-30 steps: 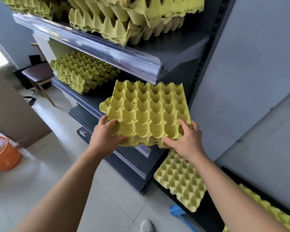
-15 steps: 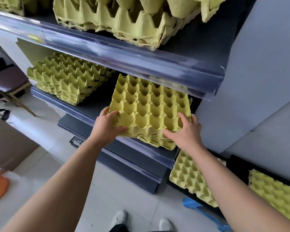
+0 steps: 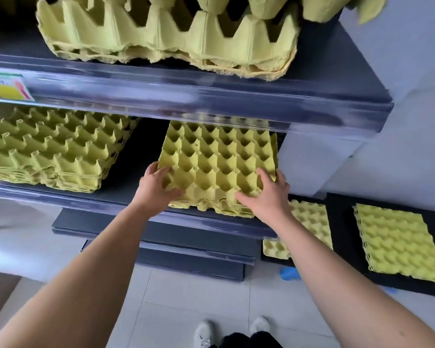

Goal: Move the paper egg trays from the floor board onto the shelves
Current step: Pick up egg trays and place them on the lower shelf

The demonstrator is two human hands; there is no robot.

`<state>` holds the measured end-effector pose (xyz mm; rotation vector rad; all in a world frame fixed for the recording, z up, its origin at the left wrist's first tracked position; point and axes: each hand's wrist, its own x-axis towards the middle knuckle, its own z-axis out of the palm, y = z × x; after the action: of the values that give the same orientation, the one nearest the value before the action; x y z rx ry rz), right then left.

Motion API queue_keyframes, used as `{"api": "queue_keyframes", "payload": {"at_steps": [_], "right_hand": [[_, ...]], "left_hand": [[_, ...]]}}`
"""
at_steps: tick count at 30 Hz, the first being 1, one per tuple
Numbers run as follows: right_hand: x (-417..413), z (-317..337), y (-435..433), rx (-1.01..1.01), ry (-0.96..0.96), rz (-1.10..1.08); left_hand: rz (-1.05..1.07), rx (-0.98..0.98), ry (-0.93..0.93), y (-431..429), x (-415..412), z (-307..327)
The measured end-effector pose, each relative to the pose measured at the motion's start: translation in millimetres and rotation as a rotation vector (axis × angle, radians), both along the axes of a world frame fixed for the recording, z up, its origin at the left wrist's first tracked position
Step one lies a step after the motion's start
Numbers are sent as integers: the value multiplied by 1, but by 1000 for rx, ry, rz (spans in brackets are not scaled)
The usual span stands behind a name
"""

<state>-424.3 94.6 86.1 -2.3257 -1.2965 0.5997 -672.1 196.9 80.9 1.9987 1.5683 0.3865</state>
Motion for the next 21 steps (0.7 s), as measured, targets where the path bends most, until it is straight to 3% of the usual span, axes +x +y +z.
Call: {"api": "queue_keyframes", "payload": {"at_steps": [5, 10, 14, 21], "right_hand": [[-4, -1, 6, -42, -25, 0], [-6, 1, 1, -38, -81, 16], [-8, 8, -9, 76, -193, 55], [17, 25, -44, 265, -366, 140]], "left_hand": [[-35, -48, -12, 11, -1, -2], [-58, -28, 152, 9, -2, -1], [-55, 235, 274, -6, 6, 10], [-239, 484, 160, -46, 60, 36]]}}
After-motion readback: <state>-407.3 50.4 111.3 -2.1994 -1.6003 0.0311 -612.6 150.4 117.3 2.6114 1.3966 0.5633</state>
